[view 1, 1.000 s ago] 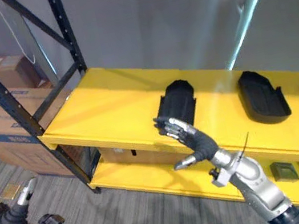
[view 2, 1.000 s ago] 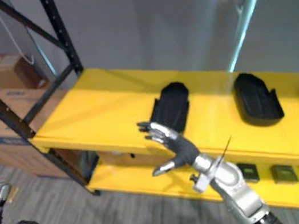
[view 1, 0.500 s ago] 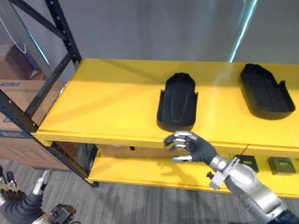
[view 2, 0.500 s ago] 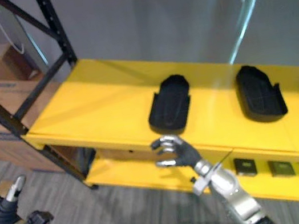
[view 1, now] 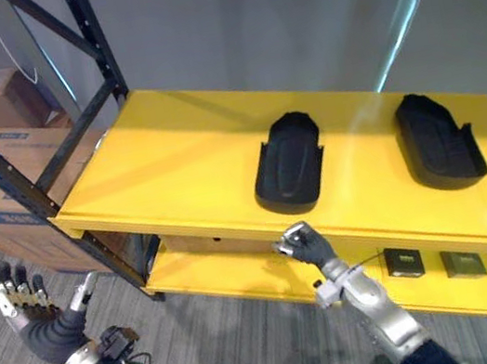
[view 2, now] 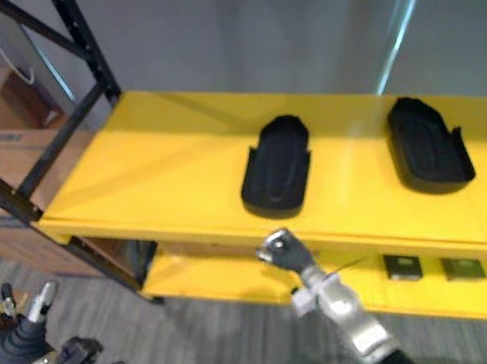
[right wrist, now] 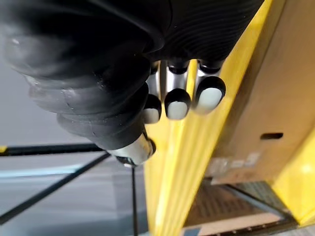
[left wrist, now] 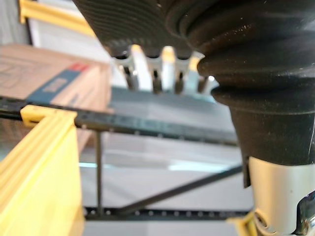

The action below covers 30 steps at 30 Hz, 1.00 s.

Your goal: Walk over and take plastic housings, then place them on the shelf

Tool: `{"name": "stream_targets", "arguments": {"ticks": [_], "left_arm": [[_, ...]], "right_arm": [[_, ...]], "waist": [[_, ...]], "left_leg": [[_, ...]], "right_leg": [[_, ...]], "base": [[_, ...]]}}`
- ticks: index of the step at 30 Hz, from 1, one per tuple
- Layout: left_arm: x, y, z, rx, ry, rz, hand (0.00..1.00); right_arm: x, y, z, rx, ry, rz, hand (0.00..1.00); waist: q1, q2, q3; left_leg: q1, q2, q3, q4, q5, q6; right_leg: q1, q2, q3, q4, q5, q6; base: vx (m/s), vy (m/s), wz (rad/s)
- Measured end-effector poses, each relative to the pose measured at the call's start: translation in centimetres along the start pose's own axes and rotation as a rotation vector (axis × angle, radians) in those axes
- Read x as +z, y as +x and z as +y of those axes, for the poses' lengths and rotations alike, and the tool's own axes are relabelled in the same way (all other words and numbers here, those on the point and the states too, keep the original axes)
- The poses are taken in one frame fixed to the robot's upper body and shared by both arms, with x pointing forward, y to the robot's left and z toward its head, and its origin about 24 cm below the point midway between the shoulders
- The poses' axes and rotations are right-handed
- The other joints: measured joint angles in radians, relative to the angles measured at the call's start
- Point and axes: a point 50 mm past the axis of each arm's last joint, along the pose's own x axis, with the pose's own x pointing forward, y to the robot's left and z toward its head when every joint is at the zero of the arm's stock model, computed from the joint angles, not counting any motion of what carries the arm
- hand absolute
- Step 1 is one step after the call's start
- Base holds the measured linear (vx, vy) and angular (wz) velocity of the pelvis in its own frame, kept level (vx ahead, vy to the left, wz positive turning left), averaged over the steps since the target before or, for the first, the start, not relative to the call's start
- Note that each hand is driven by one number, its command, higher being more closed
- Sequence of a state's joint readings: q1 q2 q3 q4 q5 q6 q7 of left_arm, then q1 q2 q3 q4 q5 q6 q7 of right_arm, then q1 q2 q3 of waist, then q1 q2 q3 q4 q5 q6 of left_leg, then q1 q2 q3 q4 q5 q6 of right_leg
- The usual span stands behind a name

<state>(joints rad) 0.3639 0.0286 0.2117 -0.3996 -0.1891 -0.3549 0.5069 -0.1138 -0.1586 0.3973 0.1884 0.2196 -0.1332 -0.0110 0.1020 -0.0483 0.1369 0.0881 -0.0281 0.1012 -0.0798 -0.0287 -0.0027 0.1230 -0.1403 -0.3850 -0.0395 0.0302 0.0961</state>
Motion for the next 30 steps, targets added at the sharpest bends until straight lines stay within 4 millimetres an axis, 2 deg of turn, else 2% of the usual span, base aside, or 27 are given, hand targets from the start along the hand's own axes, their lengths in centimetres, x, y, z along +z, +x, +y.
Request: {"name": "stream_targets", "arguments": {"ticks": [6,14,21,30], "left_arm": [[-0.2,-0.2,-0.9,-0.035,-0.022,0.017,0.0],[-0.3,-0.1,-1.2,-0.059,-0.031,0.018,0.0],[-1.0,-0.4,-1.4,-0.086,-0.024,0.051,0.0],[-1.5,-0.7,-1.7,-0.092,-0.032,0.076,0.0]], "right_arm": [[0.6,1.9,0.4,-0.086,-0.003,-0.026,1.0],[1.0,3.9,0.9,-0.185,-0.052,-0.027,1.0],[0.7,4.5,0.7,-0.251,-0.062,-0.008,1.0],[0.8,4.8,0.2,-0.349,-0.076,-0.025,1.0]], "waist": [[0.02,0.011,0.011],[0.027,0.015,0.038],[0.027,0.017,0.039],[0.025,0.034,0.049]], "left_leg": [[0.0,0.001,-0.009,0.0,0.0,0.0],[0.011,0.0,-0.013,0.02,-0.011,0.004],[0.014,-0.005,-0.016,0.014,-0.014,0.002],[0.013,-0.018,-0.028,0.0,0.009,0.008]], "right_leg": [[0.002,0.0,-0.001,0.003,0.001,0.001],[0.02,-0.006,-0.003,0.014,0.001,0.002],[0.022,-0.011,-0.009,0.019,0.002,0.004],[0.022,-0.022,-0.025,0.019,0.007,0.01]], "base": [[-0.01,-0.003,0.04],[-0.03,0.0,0.02],[-0.06,0.006,0.0],[-0.03,0.008,0.04]]}}
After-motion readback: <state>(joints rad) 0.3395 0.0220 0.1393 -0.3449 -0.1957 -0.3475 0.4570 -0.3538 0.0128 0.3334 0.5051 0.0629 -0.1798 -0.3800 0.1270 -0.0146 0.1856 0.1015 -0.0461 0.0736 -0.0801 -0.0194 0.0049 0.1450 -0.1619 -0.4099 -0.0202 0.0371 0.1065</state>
